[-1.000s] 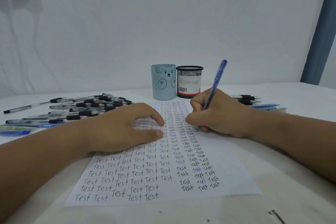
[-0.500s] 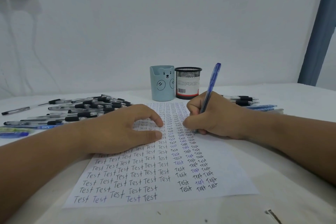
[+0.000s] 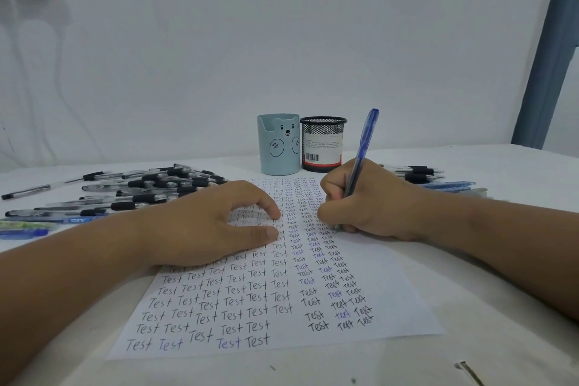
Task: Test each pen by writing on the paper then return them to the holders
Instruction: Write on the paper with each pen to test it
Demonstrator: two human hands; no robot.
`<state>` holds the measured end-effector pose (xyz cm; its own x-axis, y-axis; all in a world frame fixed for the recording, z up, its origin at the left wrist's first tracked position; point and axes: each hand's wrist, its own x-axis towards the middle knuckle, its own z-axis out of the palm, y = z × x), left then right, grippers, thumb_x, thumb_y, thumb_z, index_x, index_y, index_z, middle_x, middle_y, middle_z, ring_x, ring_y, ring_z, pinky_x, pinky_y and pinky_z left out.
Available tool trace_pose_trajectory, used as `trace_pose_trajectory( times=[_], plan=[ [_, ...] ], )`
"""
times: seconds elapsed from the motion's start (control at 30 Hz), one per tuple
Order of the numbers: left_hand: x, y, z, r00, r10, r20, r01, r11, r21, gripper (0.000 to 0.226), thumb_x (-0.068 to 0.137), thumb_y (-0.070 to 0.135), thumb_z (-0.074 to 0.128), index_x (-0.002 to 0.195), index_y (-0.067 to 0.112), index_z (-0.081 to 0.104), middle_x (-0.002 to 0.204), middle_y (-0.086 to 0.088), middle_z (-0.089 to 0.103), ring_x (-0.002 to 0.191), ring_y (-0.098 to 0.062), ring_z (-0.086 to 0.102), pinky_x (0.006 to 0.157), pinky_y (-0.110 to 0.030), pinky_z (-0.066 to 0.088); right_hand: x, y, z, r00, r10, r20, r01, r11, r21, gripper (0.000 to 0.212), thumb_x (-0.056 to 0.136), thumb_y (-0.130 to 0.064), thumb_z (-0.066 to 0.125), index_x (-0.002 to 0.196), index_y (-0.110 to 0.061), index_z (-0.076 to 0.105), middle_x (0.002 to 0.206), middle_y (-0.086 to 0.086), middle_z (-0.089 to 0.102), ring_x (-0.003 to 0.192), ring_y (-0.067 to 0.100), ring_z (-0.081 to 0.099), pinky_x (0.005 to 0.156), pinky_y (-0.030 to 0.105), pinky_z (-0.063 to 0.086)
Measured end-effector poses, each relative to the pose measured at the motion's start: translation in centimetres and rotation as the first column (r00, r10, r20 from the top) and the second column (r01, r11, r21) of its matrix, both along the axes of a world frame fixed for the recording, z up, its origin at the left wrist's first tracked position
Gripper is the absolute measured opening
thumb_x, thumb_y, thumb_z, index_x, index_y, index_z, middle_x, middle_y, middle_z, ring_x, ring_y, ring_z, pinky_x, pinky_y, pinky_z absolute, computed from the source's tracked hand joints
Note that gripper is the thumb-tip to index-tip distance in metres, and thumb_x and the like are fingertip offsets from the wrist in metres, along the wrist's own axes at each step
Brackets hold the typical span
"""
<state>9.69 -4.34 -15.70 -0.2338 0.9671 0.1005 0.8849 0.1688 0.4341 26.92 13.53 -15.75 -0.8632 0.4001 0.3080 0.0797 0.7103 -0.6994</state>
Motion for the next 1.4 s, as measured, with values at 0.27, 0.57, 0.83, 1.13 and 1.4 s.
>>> trace_pose_trajectory(
  times=[0.27,0.57,0.83,1.13,1.4],
  plan=[
    [0.04,-0.14,0.00,1.000,0.002,-0.007,-0.002,1.000,-0.006,0.037,0.079,0.070,0.058,0.114,0.059,0.057,0.124,0.042,0.050,0.120,0.019,0.043,0.108,-0.021,0.033,0.07,0.06,0.04,1.000,0.014,0.015,-0.015,0.999,0.036,0.040,0.076,-0.004,0.067,0.053,-0.013,0.036,0.049,0.006,0.044,0.050,0.017,0.048,0.055,0.029,0.039],
    [0.01,-0.12,-0.03,1.000,-0.003,-0.013,0.003,1.000,-0.007,0.039,0.077,0.072,0.056,0.114,0.059,0.056,0.125,0.041,0.050,0.123,0.016,0.043,0.113,-0.025,0.034,0.11,0.26,0.00,0.999,0.030,0.028,-0.032,0.998,0.051,0.043,0.077,-0.003,0.065,0.051,-0.016,0.034,0.052,0.008,0.037,0.053,0.018,0.042,0.057,0.029,0.036],
    [-0.05,-0.11,-0.03,1.000,-0.008,-0.011,0.008,1.000,-0.009,0.041,0.075,0.074,0.055,0.113,0.061,0.056,0.125,0.041,0.049,0.122,0.018,0.043,0.111,-0.023,0.033,0.08,0.12,0.07,1.000,0.014,0.004,-0.014,0.995,0.097,0.041,0.078,-0.005,0.065,0.053,-0.014,0.034,0.056,0.012,0.037,0.056,0.018,0.038,0.057,0.028,0.034],
    [0.00,-0.17,0.03,1.000,-0.005,-0.011,0.005,1.000,-0.018,0.039,0.077,0.073,0.055,0.115,0.060,0.055,0.126,0.042,0.048,0.122,0.019,0.042,0.109,-0.021,0.033,0.06,0.16,-0.01,0.999,0.021,0.029,-0.022,0.999,0.044,0.042,0.077,-0.002,0.064,0.052,-0.015,0.033,0.052,0.009,0.034,0.052,0.018,0.040,0.057,0.029,0.035],
    [0.28,-0.23,0.15,1.000,0.000,-0.008,0.000,1.000,-0.019,0.041,0.077,0.073,0.055,0.115,0.059,0.056,0.129,0.040,0.048,0.123,0.019,0.041,0.109,-0.019,0.031,0.18,0.10,0.04,0.999,-0.019,-0.047,0.016,0.998,-0.063,0.049,0.088,-0.012,0.067,0.051,-0.019,0.036,0.049,0.004,0.036,0.044,0.015,0.038,0.049,0.022,0.033]
  ],
)
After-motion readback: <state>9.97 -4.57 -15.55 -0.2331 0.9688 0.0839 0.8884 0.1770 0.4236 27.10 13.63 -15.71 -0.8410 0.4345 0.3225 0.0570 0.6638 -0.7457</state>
